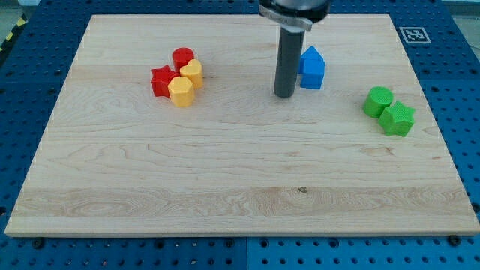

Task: Push the green star towards left

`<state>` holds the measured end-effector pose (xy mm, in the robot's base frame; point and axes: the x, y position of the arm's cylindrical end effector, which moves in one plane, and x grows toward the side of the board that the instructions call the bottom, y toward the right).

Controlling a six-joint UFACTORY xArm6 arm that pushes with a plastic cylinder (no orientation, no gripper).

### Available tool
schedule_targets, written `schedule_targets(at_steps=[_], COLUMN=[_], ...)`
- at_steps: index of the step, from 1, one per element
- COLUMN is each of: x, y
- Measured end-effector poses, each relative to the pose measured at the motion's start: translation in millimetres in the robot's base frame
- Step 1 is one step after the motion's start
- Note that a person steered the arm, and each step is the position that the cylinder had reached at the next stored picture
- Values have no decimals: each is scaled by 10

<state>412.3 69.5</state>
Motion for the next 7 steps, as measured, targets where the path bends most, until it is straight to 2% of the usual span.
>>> schedule_targets(at_steps=[1,2,3,4,5,7], x=[582,1114,1315,1022,492,488], y=[352,1178,2150,2690,2541,2293])
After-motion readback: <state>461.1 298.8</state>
